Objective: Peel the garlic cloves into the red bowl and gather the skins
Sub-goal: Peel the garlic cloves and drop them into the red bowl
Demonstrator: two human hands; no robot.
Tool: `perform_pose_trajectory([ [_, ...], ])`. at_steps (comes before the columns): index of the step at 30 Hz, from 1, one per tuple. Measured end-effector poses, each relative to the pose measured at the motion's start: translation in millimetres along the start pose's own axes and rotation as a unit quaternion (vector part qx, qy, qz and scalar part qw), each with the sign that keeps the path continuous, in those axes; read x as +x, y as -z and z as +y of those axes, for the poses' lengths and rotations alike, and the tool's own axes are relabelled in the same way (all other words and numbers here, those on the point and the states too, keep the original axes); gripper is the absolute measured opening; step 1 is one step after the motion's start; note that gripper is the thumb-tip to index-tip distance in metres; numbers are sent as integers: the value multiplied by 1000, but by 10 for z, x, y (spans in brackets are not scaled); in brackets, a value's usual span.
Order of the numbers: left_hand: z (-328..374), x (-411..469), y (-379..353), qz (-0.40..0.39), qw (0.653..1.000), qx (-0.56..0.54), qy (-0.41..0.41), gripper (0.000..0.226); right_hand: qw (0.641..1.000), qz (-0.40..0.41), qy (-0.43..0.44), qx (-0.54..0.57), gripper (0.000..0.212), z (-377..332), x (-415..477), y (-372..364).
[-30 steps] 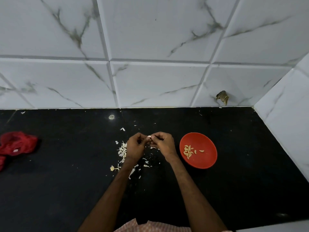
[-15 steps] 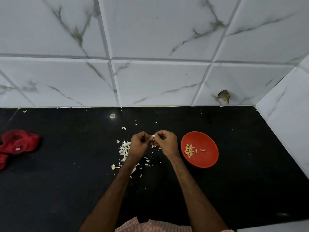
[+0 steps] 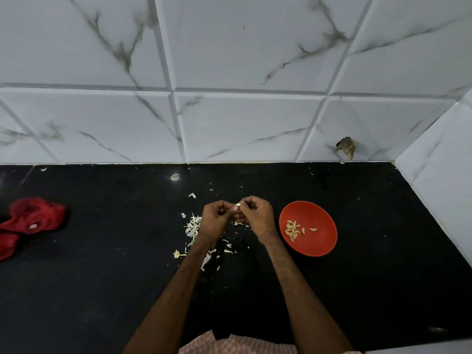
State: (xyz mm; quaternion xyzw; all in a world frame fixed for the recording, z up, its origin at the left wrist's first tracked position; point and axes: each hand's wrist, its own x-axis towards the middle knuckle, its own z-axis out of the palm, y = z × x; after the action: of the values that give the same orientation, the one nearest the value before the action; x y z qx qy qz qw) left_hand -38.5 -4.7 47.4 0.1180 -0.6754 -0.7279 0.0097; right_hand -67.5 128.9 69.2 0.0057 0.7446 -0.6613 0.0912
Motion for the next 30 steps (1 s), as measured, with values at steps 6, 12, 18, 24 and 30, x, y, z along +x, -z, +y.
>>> perform_pose_trajectory([
  [6,19,7,-69,45,999,-11,9,8,1000,-7,-9,-6,10,-71,34,12],
  [12,103,-20,-205,78,997,-27,8,17,999,-4,-27,-24,10,-115,48,-16],
  [18,135,-9,-186,91,991,-95,40,18,995,-16,-39,-88,9,-91,61,-21],
  [24,107,43,-120,94,986,-125,56,14,983,-27,-27,-181,21,-58,55,30],
  [30,99,40,-91,68,997,-12,17,14,941,17,58,-334,23,-115,59,101],
])
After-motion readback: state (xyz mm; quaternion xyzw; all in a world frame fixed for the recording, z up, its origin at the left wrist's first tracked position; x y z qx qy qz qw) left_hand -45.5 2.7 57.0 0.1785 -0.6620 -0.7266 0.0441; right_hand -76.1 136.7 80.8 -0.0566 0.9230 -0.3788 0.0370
